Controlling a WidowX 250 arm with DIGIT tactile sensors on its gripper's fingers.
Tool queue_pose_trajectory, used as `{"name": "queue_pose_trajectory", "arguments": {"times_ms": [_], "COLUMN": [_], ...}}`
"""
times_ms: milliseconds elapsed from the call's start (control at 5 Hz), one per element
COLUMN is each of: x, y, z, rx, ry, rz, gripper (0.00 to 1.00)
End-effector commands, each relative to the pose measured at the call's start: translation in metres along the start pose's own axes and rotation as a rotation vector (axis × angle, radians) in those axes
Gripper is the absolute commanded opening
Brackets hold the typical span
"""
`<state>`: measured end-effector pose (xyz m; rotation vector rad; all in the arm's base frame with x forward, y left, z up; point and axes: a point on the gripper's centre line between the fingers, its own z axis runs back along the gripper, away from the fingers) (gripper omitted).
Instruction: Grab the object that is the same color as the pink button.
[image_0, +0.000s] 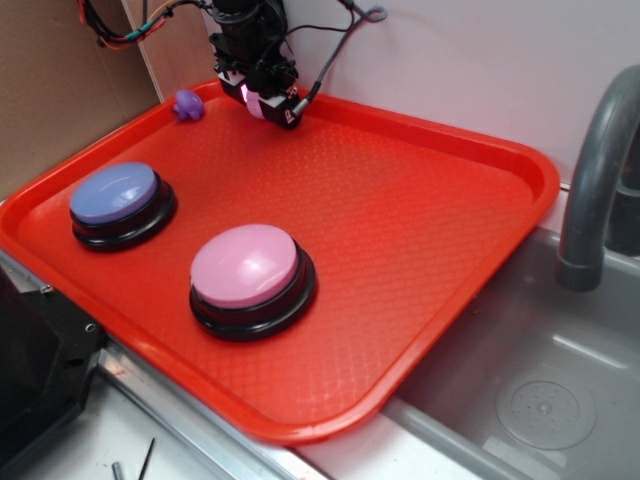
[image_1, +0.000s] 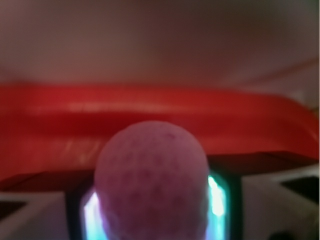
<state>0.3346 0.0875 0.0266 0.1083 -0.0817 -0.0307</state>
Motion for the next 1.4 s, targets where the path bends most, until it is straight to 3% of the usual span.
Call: {"name": "queue_pose_trajectory", "arguments": {"times_ms": [0,200,600,800,1200], "x": [-0.022,-0.050,-0.104,-0.129,-0.134], "y": [-0.025,-0.039,-0.062,-0.074,-0.082], "z": [0.081,0.114,0.176,0.194,0.190], "rx": [-0.118,-0.173,-0.202,-0.181,-0.167], "ry": [0.087,0.111,-0.020,-0.098,-0.061], "rz": [0.035,0.056,0.030,0.010,-0.017], "gripper": [0.00,0.00,0.00,0.00,0.00]}}
